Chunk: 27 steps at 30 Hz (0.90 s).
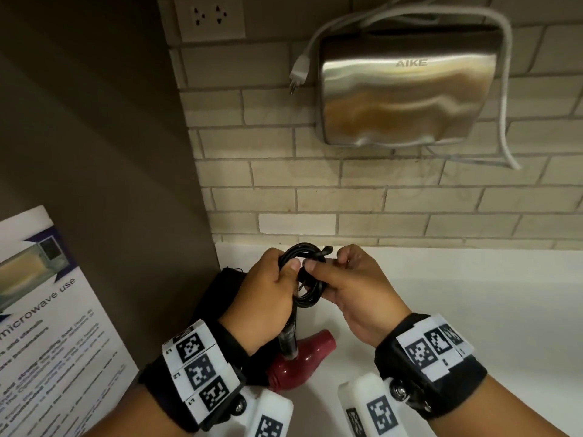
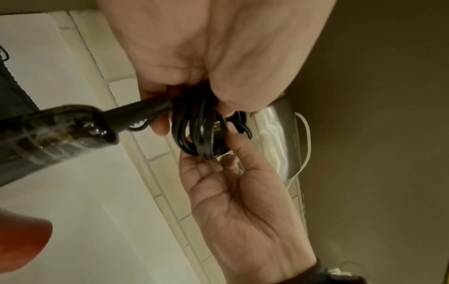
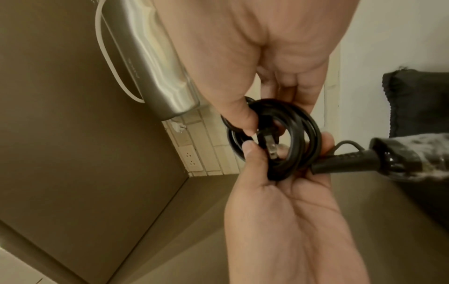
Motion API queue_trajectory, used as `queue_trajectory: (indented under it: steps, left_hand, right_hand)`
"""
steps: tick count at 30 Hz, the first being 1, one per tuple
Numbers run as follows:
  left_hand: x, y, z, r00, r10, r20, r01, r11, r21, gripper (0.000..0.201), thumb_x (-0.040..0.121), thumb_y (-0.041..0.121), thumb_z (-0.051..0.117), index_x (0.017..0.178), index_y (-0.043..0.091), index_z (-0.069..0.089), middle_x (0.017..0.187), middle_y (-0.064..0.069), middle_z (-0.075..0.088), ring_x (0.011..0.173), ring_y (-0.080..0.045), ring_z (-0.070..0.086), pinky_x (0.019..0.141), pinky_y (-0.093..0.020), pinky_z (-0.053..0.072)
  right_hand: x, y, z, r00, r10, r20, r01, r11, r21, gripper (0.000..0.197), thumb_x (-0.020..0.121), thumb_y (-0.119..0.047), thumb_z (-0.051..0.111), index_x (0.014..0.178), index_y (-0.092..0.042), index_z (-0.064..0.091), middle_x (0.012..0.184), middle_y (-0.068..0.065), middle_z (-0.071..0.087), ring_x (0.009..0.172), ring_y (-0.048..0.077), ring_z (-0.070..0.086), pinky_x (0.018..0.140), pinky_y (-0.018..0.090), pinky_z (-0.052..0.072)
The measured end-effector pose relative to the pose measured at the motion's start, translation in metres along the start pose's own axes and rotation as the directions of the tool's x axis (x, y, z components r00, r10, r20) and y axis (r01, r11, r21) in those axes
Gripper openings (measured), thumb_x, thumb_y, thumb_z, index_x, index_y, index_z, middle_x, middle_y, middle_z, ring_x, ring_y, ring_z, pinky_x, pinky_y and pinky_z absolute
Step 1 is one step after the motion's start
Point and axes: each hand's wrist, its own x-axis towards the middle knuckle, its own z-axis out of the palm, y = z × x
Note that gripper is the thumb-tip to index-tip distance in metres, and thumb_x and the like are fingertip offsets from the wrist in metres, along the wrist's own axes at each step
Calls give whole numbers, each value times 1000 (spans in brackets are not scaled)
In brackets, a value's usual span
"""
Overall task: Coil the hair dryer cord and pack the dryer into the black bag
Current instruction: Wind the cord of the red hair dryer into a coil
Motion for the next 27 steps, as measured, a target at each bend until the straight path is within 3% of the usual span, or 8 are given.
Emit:
queue_trajectory:
  steps: [6, 8, 11, 14, 18, 20, 23, 27]
  left_hand:
    - [-1, 0, 7, 983, -165, 80, 179, 958, -223, 38, 99, 41, 43, 105, 6, 59, 110, -22, 68, 107, -34, 64, 99, -52, 49]
    - [-1, 2, 10, 970, -219, 105, 241, 919, -313, 35, 101, 35, 45, 109, 6, 62, 111, -19, 71, 108, -29, 67, 102, -48, 49]
    - [1, 7, 11, 971, -232, 63, 238, 887, -395, 28, 104, 26, 44, 108, 5, 63, 108, -18, 73, 104, -27, 70, 98, -48, 52]
    - [-1, 12, 9, 983, -178, 47, 181, 885, -429, 27, 105, 27, 43, 105, 8, 62, 104, -14, 73, 102, -27, 70, 90, -44, 56]
    - [-2, 16, 6, 983, -137, 123, 176, 898, -403, 21, 104, 25, 45, 102, 8, 58, 92, -11, 65, 82, -22, 67, 73, -38, 57]
    - [-2, 18, 7, 982, -119, 149, 167, 914, -370, 21, 104, 24, 46, 101, 5, 56, 88, -12, 63, 72, -14, 67, 64, -27, 56]
    - [2, 23, 12, 978, -95, 188, 153, 934, -322, 19, 103, 24, 48, 92, 10, 56, 82, -5, 62, 67, -9, 63, 60, -20, 51]
    - [11, 25, 15, 960, -118, 255, 202, 921, -333, 22, 99, 30, 55, 91, 10, 60, 82, -11, 60, 78, -25, 61, 78, -47, 56]
  right_hand:
    - [3, 5, 1, 987, 157, 37, -158, 987, 28, 18, 92, -6, 62, 79, -10, 51, 67, 8, 64, 62, 19, 63, 69, 35, 53]
    - [0, 3, 4, 970, 210, 123, -218, 974, 62, 23, 93, -8, 58, 71, -11, 58, 59, 2, 61, 63, 17, 60, 74, 33, 48]
    - [-4, 1, 6, 937, 228, 263, -243, 970, 22, 15, 92, -7, 62, 78, -11, 61, 79, 10, 64, 88, 25, 64, 92, 41, 47]
    - [-5, 1, 1, 954, 94, 284, -52, 987, -153, 26, 88, -2, 61, 113, -5, 53, 114, 27, 65, 113, 38, 65, 106, 53, 46]
    - [-14, -4, -15, 932, -94, 351, 264, 838, -477, 61, 93, -2, 59, 139, -33, 34, 107, -8, 70, 99, 17, 71, 96, 45, 56]
    - [-19, -2, -21, 917, -222, 331, 369, 790, -491, 65, 92, 3, 61, 134, -41, 37, 104, -19, 65, 94, 17, 71, 86, 39, 61]
    - [-22, -2, -31, 875, -397, 278, 484, 727, -486, 39, 88, 6, 65, 102, -30, 55, 106, -6, 62, 95, 26, 70, 72, 35, 61]
    - [-17, -8, -45, 869, -415, 270, 492, 662, -566, 25, 85, 2, 71, 93, -22, 73, 108, -12, 63, 98, 21, 70, 69, 19, 51]
